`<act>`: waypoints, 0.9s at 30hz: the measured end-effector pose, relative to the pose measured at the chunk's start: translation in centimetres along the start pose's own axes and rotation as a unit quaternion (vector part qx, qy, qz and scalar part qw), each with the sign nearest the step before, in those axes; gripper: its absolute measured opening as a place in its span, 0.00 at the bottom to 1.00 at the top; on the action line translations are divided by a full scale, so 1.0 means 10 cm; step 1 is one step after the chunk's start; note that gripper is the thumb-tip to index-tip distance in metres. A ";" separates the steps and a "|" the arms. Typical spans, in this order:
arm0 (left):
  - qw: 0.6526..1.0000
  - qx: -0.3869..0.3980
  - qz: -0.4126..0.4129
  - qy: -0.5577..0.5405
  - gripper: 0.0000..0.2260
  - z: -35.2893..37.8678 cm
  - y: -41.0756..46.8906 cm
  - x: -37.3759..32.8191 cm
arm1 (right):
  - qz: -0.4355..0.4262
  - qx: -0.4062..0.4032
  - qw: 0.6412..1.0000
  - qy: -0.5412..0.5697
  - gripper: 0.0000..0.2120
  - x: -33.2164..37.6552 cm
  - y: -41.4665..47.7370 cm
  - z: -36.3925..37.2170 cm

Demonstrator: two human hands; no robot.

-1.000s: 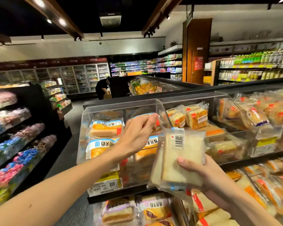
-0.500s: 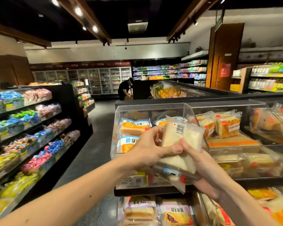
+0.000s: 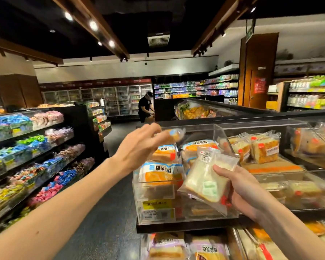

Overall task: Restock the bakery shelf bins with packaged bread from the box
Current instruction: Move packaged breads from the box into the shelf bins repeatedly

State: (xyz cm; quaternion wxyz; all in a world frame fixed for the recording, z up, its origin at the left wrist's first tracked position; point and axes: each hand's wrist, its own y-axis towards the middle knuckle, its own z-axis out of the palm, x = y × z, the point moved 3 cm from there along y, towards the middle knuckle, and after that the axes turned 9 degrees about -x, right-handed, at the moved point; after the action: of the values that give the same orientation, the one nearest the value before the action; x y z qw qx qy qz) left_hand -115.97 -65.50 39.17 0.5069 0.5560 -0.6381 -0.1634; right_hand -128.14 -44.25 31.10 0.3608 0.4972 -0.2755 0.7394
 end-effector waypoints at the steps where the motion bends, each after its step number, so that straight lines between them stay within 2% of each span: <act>1: 0.998 0.023 0.053 0.037 0.21 0.10 -0.03 0.02 | -0.002 0.000 1.000 -0.005 0.12 0.01 -0.02 0.00; 3: 0.990 0.051 0.113 0.061 0.23 0.29 -0.06 0.06 | -0.007 0.008 1.000 -0.013 0.12 0.03 -0.04 0.00; 6: 0.979 0.103 0.150 0.086 0.24 0.44 -0.03 0.08 | -0.011 0.015 1.000 -0.022 0.12 0.05 -0.06 -0.03; 12: 0.956 0.199 0.163 0.141 0.13 0.65 0.11 0.02 | -0.013 0.015 0.999 -0.033 0.14 0.04 -0.04 -0.08; 15: 0.932 0.317 0.095 0.150 0.15 0.75 0.12 0.03 | -0.009 0.012 0.999 -0.034 0.14 0.02 -0.04 -0.08; 17: 0.930 0.341 0.060 0.122 0.13 0.73 0.12 0.04 | -0.010 0.010 0.999 -0.036 0.14 0.02 -0.04 -0.07; 19: 0.934 0.348 0.006 0.078 0.13 0.73 0.09 0.09 | -0.012 0.010 0.999 -0.036 0.14 0.02 -0.04 -0.05; 23: 0.933 0.347 -0.089 -0.019 0.21 0.73 0.01 0.15 | -0.021 0.008 0.999 -0.037 0.13 0.02 -0.04 0.01; 27: 0.943 0.308 -0.112 -0.061 0.21 0.62 -0.06 0.12 | -0.057 0.004 0.997 -0.047 0.14 0.03 -0.03 0.08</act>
State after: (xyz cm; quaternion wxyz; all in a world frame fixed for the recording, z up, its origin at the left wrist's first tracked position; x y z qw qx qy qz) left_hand -120.61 -68.95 36.64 0.2494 0.7417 -0.6208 -0.0479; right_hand -127.57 -44.62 31.71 0.3869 0.5474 -0.2605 0.6948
